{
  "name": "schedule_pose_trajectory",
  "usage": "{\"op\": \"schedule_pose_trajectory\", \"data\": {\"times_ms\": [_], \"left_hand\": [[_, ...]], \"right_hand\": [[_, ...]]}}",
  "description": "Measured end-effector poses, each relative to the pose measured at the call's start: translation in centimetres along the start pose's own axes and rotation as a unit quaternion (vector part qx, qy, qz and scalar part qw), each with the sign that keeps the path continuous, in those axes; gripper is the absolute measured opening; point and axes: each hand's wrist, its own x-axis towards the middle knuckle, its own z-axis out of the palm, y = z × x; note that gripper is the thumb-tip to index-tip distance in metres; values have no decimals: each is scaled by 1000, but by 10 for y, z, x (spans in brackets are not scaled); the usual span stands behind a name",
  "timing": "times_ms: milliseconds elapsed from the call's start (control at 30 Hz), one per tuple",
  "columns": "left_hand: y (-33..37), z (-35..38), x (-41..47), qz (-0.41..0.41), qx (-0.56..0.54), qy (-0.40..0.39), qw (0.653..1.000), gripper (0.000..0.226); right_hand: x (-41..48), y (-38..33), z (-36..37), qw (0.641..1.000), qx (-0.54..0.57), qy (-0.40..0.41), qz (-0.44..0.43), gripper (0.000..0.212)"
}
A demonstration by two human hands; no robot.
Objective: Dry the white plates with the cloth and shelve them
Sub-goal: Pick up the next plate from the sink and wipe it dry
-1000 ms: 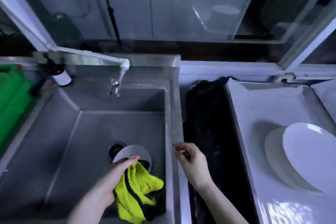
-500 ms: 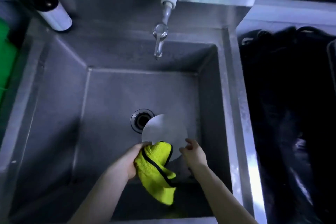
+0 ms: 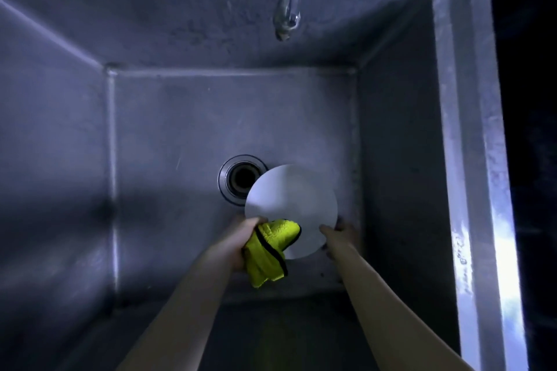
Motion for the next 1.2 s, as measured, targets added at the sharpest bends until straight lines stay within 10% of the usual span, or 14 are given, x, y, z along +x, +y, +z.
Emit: {"op": "schedule_pose_trajectory", "data": {"times_ms": [467,833,1200], "left_hand": [[7,-24,-19,-17,-1,-14,1000,27],[36,-52,-160,291,103,-101,946,19],[24,-54,-258,593,39,23,804,34]], "right_hand": [[-77,-60,-31,979,155,-43,-124,22],[-180,-73,-70,945,159,7,-286,47],[-257,-62,-90,906,253,-65,-332,41]]}}
